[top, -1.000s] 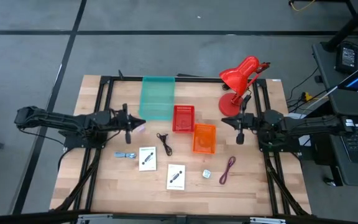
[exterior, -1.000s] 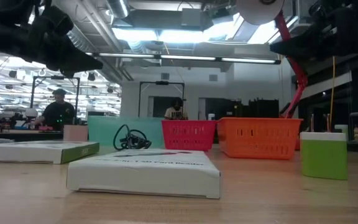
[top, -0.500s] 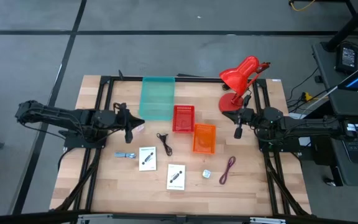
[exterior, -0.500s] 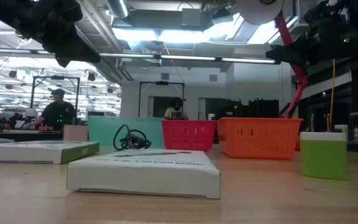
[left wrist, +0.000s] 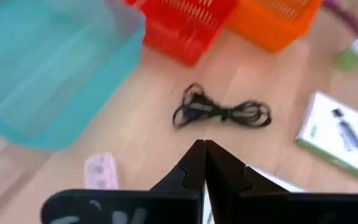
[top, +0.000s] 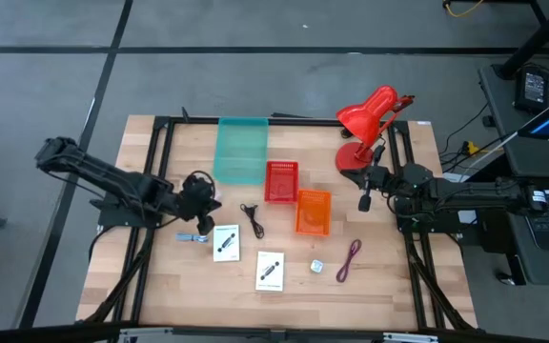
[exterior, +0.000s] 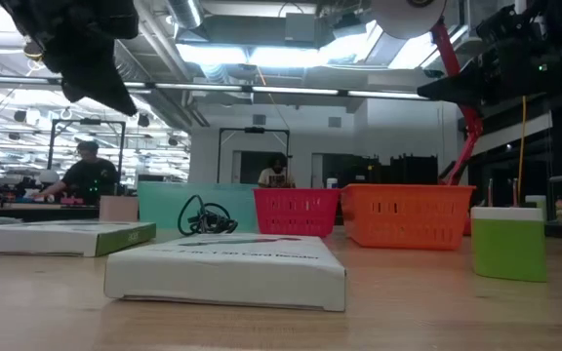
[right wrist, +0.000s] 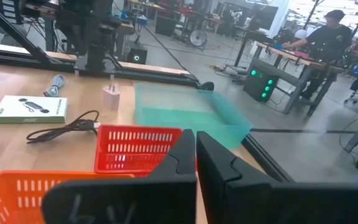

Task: Pick and place items into bin
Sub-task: Put the white charger adapter into the orange basket

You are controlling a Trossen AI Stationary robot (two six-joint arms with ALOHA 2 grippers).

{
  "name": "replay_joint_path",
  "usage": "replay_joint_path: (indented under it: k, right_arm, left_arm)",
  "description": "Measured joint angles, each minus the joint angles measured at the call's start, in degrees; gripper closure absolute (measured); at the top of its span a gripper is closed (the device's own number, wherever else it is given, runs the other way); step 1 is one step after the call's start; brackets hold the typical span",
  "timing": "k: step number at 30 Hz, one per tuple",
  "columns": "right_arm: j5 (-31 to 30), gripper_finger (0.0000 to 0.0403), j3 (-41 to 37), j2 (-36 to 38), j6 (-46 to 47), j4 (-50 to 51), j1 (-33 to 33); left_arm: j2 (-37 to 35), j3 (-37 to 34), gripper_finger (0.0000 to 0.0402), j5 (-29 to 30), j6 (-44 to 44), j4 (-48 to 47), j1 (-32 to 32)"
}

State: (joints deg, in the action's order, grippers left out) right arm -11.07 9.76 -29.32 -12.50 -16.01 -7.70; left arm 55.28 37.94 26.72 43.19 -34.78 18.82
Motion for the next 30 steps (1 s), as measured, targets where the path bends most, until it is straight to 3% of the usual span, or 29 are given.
replay_joint_path:
  k: [5, 12, 24, 30]
  right_arm:
    - [0.0, 0.0402, 0.0, 0.0, 0.0, 0.0, 0.0]
    - [0.0, 0.0402, 0.0, 0.0, 0.0, 0.2, 0.0]
    - [0.0, 0.0402, 0.0, 0.0, 0.0, 2.1, 0.0]
    - [0.1, 0.0402, 0.0, 0.0, 0.3, 3.5, 0.0]
  left_arm:
    - [4.4, 3.4, 0.0398, 0.7, 8.3, -12.5, 0.3]
    - [6.5, 3.5, 0.0385, 0.3, 8.4, -13.8, 0.3]
    - [7.2, 3.5, 0.0289, 0.2, 8.8, -14.8, 0.3]
    - [11.2, 2.6, 0.0244, 2.3, 9.5, -17.3, 0.3]
